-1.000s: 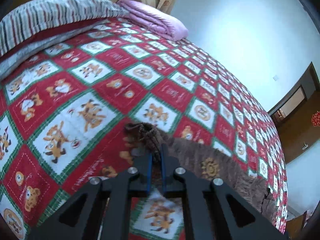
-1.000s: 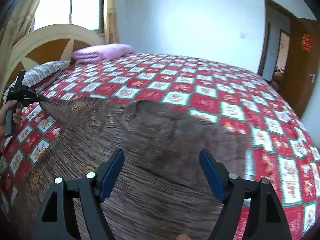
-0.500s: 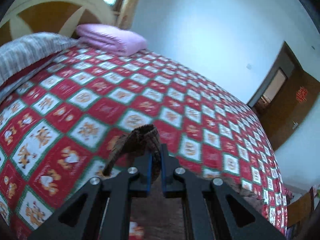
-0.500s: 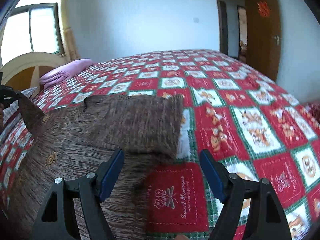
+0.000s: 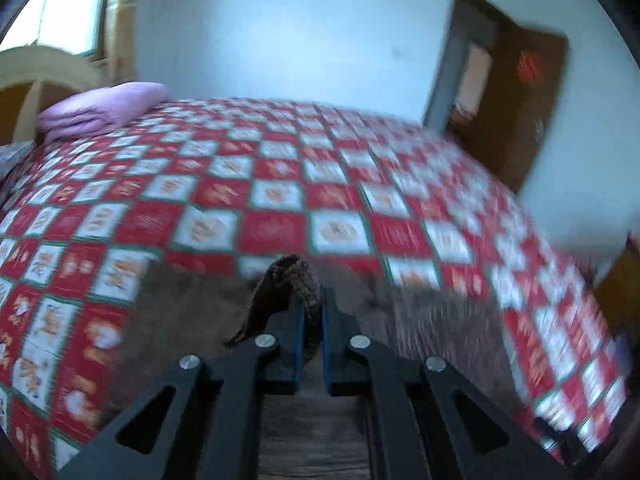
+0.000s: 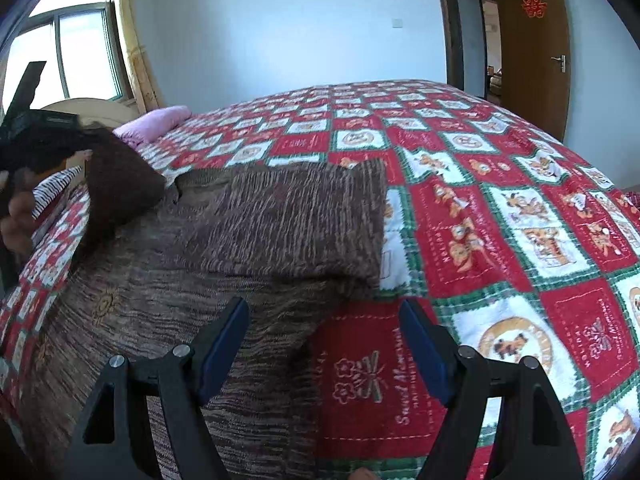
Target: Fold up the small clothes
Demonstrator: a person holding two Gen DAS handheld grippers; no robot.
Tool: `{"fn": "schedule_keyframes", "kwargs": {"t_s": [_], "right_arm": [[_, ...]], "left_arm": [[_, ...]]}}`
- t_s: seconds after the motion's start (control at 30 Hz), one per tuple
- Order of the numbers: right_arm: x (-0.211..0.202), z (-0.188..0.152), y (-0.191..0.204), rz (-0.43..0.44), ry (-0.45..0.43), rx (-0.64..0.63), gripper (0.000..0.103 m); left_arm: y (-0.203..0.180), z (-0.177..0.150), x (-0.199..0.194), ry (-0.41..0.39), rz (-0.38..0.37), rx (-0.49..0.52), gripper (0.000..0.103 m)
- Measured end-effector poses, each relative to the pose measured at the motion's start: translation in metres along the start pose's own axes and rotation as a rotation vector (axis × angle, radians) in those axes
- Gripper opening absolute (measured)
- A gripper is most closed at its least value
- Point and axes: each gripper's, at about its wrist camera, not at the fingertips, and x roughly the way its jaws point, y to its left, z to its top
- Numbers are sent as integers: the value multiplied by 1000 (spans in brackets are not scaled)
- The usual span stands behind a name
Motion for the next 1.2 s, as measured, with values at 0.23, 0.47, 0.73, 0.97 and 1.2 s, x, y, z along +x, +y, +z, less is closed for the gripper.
{"fn": "schedule_keyframes", "kwargs": {"t_s": [0.23, 0.47, 0.73, 0.97, 1.2], "right_arm": [[10, -4, -2, 18, 47, 6, 78], [14, -6, -2, 17, 72, 8, 78], [17, -8, 1, 33, 77, -10, 78], [0, 9, 30, -13, 50, -77, 78], [40, 66, 152, 38, 102, -289, 78]], "left_arm": [[-50, -50, 9, 112, -17, 231, 17], [24, -44, -31, -63, 158, 270, 72], [156, -47, 32, 162, 466, 96, 73], [148, -62, 29, 116, 441, 73, 81], [159, -62, 30, 101, 413, 39, 84]]}}
